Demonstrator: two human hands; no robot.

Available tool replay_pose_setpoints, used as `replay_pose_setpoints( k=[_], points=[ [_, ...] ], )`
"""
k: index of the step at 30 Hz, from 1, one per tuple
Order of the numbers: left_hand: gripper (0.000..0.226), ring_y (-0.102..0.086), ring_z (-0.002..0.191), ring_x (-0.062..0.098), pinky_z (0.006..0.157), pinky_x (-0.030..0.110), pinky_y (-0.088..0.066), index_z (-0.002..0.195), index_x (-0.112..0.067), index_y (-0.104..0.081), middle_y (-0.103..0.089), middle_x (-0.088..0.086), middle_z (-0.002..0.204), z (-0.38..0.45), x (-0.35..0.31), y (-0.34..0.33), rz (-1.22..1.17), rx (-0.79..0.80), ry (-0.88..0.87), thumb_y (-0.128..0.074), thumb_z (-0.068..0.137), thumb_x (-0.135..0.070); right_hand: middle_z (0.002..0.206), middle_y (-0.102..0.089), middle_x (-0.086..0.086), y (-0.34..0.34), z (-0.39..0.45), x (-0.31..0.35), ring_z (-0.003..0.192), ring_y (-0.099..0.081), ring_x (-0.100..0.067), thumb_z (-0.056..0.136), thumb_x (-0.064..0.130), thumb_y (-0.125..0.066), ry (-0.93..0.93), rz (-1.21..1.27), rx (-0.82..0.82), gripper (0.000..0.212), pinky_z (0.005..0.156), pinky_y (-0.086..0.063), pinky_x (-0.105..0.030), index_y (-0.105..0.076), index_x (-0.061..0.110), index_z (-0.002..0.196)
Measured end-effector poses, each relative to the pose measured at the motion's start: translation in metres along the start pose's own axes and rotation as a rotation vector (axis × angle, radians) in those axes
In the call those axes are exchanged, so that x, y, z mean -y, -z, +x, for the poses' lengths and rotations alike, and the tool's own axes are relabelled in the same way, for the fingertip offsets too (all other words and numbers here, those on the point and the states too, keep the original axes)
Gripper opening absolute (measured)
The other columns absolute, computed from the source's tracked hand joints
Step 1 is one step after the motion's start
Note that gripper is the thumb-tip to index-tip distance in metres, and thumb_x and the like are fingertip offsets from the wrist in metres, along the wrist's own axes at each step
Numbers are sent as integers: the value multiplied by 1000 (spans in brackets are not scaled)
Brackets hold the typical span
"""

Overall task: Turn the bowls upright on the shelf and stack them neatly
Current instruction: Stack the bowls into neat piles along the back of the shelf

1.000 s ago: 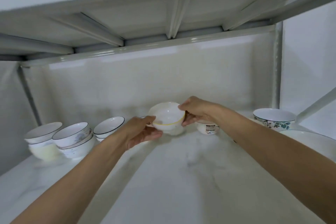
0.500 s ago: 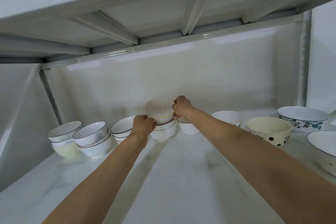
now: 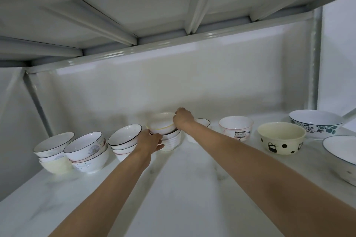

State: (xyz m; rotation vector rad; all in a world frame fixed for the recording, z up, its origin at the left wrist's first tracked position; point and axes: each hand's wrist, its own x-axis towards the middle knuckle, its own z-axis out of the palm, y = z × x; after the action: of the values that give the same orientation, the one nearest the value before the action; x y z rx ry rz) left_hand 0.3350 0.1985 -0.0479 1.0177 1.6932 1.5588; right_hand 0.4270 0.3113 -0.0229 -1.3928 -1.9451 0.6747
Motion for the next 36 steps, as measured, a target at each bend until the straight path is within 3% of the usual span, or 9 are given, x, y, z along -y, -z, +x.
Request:
replay_pose_setpoints(
  k=[7,9,12,15,18,25,31,34,36],
  points=[
    [24,-52,75,18,80,39,-56,113,6,-56,-54,11,89,3,4,-5,11,20,-12,-50,90,6,102,-62,-15,0,11,-8,103,-57,-33,91,4,-45,33,-66,28,12,71,-36,-28,-57,1,91],
    [21,-54,77,19,81,41,-57,111,4,-57,-56,14,97,2,5,-5,8,34,1,-52,90,3,77,-53,-7,3,11,-9,86,-52,-30,92,6,-44,47,-64,27,25,69,-36,-28,-42,9,67],
    [15,-57,77,20,74,42,-58,106,2,-57,-58,11,95,-6,7,-7,-23,3,5,-50,93,-2,68,-49,-5,11,12,-12,79,-53,-30,93,12,-44,56,-50,23,33,66,-37,-27,-35,11,61],
    [9,-56,68,20,60,36,-58,98,0,-55,-52,8,89,-19,10,-18,-5,-11,-37,-49,95,-5,72,-56,-10,27,15,-21,86,-66,-35,89,12,-42,58,-43,7,29,67,-45,-28,-38,11,60],
    [12,-58,66,21,52,31,-57,106,-2,-53,-53,8,92,-34,8,-43,31,151,-17,-50,97,-9,79,-63,-15,52,17,-39,86,-68,-33,85,11,-42,42,-62,-22,22,69,-48,-29,-43,11,63],
    [14,-62,66,23,61,33,-61,108,-1,-54,-51,13,97,-43,-3,-108,5,484,116,-51,97,-8,112,-63,-16,125,10,-102,105,-61,-33,86,9,-45,-78,-231,-180,23,82,-47,-32,-58,3,104],
    [33,-63,67,26,62,35,-60,128,1,-41,-42,13,111,-26,4,-168,-87,425,228,-50,97,-9,115,-61,-20,161,-1,-151,102,-62,-33,92,8,-46,-201,-387,-29,24,73,-48,-31,-55,-1,112],
    [15,-57,63,25,61,32,-56,108,3,-47,-48,11,91,-27,7,-191,-139,405,225,-46,93,1,110,-66,-20,159,-2,-160,78,-63,-28,93,7,-45,-242,-419,85,13,59,-46,-30,-57,1,94],
    [17,-51,60,23,56,29,-50,104,8,-50,-55,18,88,-26,8,-201,-153,361,200,-42,88,6,117,-66,-20,157,-2,-161,94,-66,-30,94,6,-45,-243,-441,103,13,59,-43,-30,-53,3,84]
  ],
)
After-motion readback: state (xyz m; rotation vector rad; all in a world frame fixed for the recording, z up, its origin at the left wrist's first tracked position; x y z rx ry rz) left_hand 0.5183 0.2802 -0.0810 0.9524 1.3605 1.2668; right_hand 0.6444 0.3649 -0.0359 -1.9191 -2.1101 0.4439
